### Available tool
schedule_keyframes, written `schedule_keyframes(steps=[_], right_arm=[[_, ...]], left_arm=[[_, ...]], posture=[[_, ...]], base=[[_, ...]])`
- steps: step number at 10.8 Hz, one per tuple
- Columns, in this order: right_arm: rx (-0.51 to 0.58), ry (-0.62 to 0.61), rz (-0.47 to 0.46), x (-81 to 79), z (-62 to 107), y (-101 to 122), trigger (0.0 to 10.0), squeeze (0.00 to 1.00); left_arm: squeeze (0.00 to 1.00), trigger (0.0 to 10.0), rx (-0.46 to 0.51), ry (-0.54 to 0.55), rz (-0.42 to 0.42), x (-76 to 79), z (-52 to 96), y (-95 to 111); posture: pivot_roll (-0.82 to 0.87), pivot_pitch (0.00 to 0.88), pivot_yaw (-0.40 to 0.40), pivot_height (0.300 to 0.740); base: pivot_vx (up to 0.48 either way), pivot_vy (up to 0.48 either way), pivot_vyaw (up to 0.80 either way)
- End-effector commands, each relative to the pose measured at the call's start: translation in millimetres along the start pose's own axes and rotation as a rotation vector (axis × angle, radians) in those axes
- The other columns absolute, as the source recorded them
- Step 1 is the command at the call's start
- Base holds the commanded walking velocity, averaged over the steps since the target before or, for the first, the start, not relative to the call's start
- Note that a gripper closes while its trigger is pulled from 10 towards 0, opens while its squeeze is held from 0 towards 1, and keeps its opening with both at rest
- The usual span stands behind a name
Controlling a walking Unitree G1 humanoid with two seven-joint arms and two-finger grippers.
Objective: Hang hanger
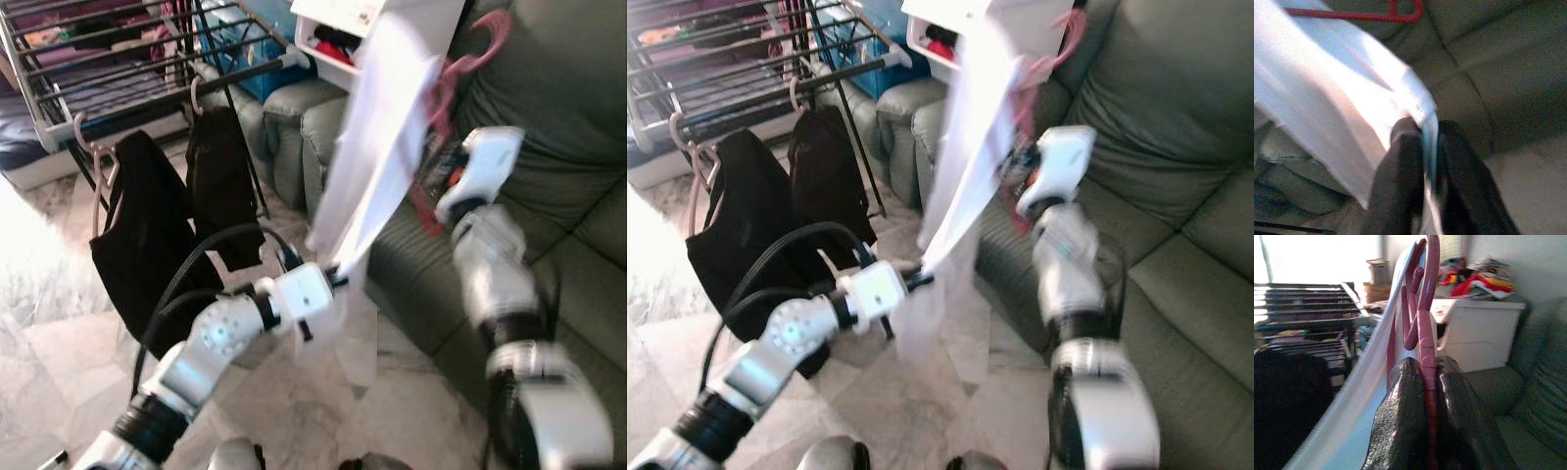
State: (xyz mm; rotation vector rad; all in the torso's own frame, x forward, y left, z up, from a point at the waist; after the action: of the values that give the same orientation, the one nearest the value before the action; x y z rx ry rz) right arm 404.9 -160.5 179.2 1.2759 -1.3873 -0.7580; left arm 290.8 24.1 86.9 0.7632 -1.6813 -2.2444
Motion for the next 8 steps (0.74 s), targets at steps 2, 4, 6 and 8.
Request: schedule_keyframes(steps=[2, 4, 6, 8], right_arm=[[0.149, 0.061, 0.092, -15.4, 8.6, 30, 10.0, 0.0], [0.139, 0.106, 0.094, -27.5, 21.3, 25, 10.0, 0.0], [0.183, 0.175, 0.137, -40.4, 29.1, 28, 10.0, 0.0], [0.208, 0.322, 0.176, -53.6, 59.6, 19, 10.0, 0.0]], left_arm=[[1.0, 10.0, -0.019, -0.023, -0.014, 2.5, 0.5, -6], [1.0, 10.0, -0.032, -0.018, -0.008, 0.5, 5.7, -13], [1.0, 10.0, -0.047, 0.0, -0.004, -3.0, 11.4, -19], [1.0, 10.0, -0.04, 0.134, -0.003, -32.1, 26.5, -19]], posture=[[-0.05, 0.0, -0.021, 0.74], [-0.05, 0.0, -0.016, 0.74], [-0.05, 0.0, -0.013, 0.74], [-0.05, 0.0, -0.013, 0.74]], base=[[0.0, 0.0, 0.0], [0.0, 0.0, 0.0], [0.0, 0.0, 0.0], [0.0, 0.0, 0.0]])
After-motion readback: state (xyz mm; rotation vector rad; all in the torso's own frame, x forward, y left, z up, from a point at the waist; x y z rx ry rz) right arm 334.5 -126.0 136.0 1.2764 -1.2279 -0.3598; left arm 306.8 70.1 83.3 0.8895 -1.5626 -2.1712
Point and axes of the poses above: a point about 5 cm out from each wrist's last joint towards the gripper, its own z axis pointing back from the gripper into the wrist, its own y axis along the axis of the wrist's last joint, x = y × z, the point moved 5 cm from there along -z, pointing out of the wrist towards the gripper, and after that the axes turned 14 degrees about z, right-handed, at the moved point
